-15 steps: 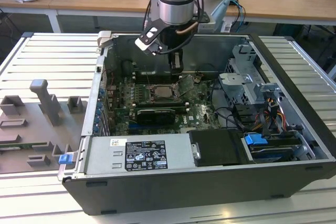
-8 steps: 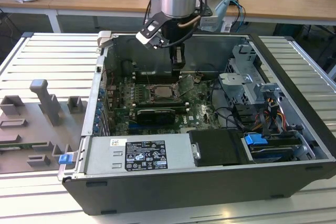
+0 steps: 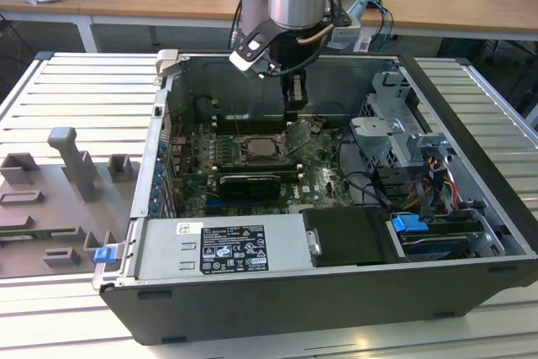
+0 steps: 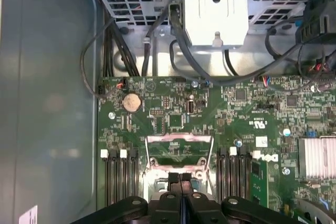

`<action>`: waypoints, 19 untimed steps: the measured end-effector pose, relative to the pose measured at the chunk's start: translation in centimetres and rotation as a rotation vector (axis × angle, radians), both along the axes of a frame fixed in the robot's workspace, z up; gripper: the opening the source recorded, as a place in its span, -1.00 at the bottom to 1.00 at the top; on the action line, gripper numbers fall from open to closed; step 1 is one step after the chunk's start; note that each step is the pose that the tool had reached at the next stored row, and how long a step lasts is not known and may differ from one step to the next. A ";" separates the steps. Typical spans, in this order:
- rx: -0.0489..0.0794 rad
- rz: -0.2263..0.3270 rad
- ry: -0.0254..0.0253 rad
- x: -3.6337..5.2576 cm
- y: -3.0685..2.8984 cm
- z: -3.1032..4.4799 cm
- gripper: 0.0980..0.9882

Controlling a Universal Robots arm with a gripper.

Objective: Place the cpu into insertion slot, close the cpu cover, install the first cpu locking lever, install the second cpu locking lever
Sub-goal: 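Close the cpu cover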

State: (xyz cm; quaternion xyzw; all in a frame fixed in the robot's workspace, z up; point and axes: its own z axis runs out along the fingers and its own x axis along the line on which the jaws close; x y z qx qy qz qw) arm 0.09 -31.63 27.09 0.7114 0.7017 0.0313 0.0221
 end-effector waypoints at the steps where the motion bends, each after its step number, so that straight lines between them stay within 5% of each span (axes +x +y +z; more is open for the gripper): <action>1: 0.000 0.000 0.0000 0.09 0.00 0.00 -0.98; 19: 0.000 0.000 0.0000 1.17 0.00 0.00 -0.98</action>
